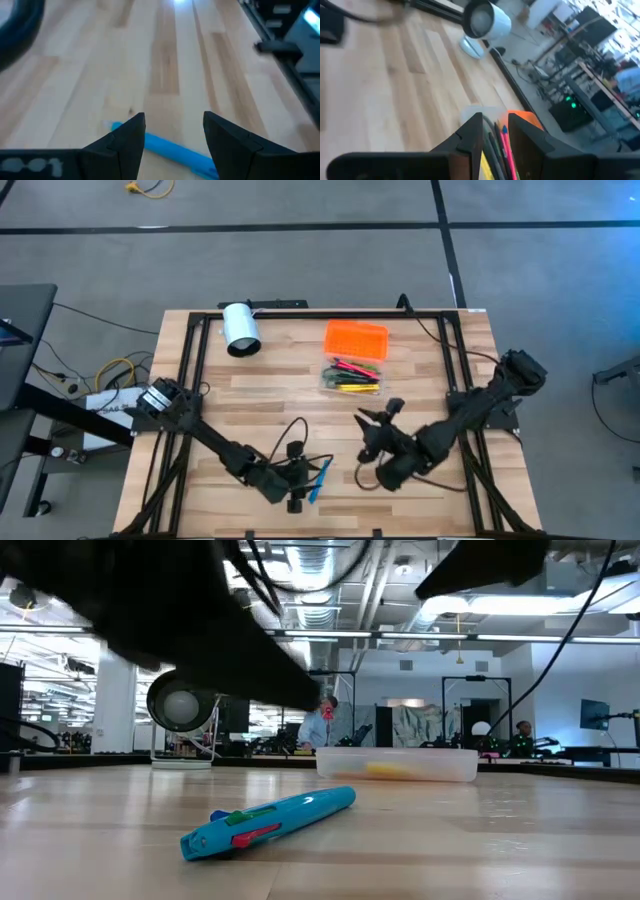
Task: Pick & place school supplies into a supply box
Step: Put the blue pen into the supply box
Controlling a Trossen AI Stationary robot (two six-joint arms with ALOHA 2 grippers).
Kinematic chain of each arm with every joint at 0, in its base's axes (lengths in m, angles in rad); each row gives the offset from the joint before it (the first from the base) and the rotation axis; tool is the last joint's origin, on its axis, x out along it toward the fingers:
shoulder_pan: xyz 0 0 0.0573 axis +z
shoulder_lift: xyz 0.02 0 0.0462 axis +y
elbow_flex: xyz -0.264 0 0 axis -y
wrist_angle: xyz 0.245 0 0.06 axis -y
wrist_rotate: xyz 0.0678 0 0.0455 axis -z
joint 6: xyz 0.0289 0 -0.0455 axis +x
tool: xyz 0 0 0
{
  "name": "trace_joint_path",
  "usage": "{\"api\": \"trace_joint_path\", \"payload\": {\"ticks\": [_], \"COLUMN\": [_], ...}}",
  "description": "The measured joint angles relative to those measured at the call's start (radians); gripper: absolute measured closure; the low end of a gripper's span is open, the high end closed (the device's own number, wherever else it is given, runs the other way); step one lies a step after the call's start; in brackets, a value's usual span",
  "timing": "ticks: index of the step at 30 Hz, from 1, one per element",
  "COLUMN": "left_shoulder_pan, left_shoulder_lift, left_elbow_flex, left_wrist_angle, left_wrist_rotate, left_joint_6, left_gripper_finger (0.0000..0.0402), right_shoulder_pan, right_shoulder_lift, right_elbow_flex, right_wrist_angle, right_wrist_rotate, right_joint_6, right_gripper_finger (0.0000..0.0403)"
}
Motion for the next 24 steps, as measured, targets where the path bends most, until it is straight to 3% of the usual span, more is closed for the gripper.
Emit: {"api": "trace_joint_path", "payload": {"ticks": [6, 15, 24], "left_shoulder_pan": [0.028, 0.056, 0.064], "left_shoulder_lift": [0.072, 0.15, 0.14], "left_elbow_flex": [0.025, 0.105, 0.129], "left_wrist_angle": [0.086, 0.031, -0.173], "left_wrist_rotate": [0.119, 0.251, 0.224], "left_joint_6": [0.139, 0.293, 0.247], "left_gripper_finger": [0.021, 0.021, 0.021], "right_shoulder_pan": [0.078, 0.132, 0.132], "right_shoulder_lift": [0.001, 0.001, 0.001], "right_elbow_flex": [-0.006, -0.006, -0.006], "right_wrist_angle": [-0.028, -0.033, -0.044], "right_wrist_rotate": [0.028, 0.037, 0.036], "right_joint_6": [0.067, 0.095, 0.112], "right_gripper_finger": [0.0317, 0.0317, 0.0317]}}
